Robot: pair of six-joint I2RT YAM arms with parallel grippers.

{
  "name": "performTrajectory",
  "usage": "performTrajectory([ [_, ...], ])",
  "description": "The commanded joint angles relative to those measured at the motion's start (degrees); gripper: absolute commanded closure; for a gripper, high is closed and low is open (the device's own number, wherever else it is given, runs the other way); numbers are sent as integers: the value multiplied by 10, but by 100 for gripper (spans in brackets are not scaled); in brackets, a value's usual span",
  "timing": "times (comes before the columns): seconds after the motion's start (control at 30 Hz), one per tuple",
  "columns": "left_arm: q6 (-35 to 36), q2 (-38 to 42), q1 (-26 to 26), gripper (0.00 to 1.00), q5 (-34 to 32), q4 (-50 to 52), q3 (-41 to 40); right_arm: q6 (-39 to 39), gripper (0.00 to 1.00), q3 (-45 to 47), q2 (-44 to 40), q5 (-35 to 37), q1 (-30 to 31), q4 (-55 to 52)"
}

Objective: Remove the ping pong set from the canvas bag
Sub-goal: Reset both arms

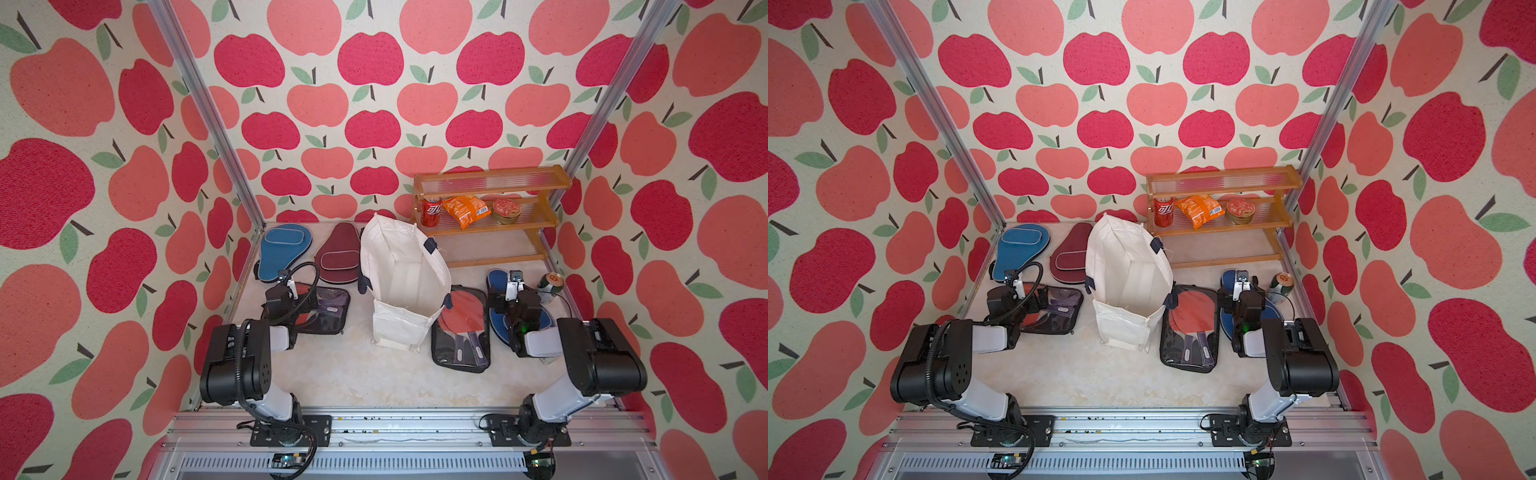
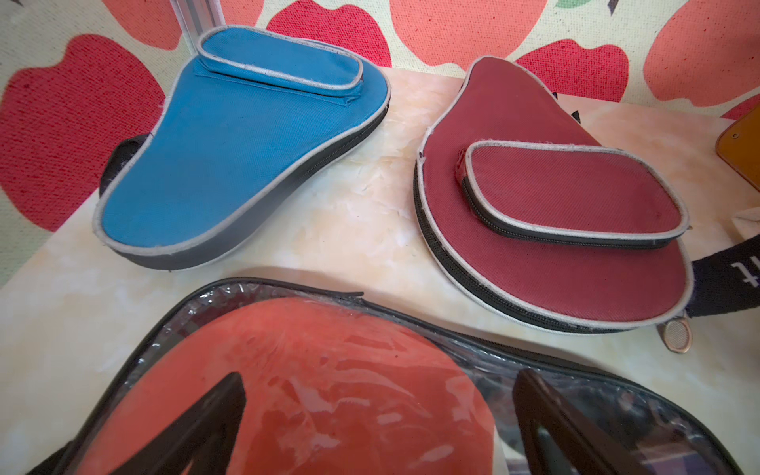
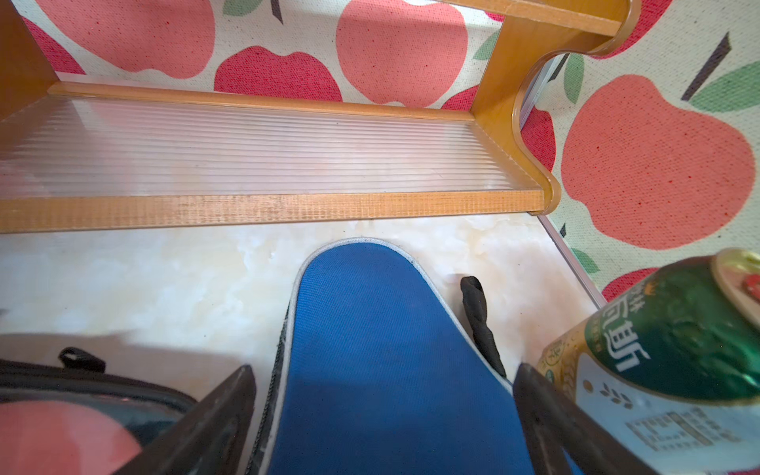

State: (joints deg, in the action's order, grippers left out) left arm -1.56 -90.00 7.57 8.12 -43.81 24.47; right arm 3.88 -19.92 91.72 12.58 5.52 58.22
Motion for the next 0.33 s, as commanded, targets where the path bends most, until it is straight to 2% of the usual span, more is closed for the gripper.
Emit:
performTrajectory([
  [0.0,11,0,-3,1,-4,-20,-2,-1,1,-4,-7,4,5,-1],
  [0.1,10,-1,-3,1,-4,-20,-2,-2,1,-9,-6,-6,3,-11],
  [0.17,10,1,-3,1,-5,-20,-2,-13,1,-16,-9,-38,-13,-29],
  [0.3,10,0,-4,1,-4,-20,-2,-13,1,-10,-11,-43,-15,-20],
])
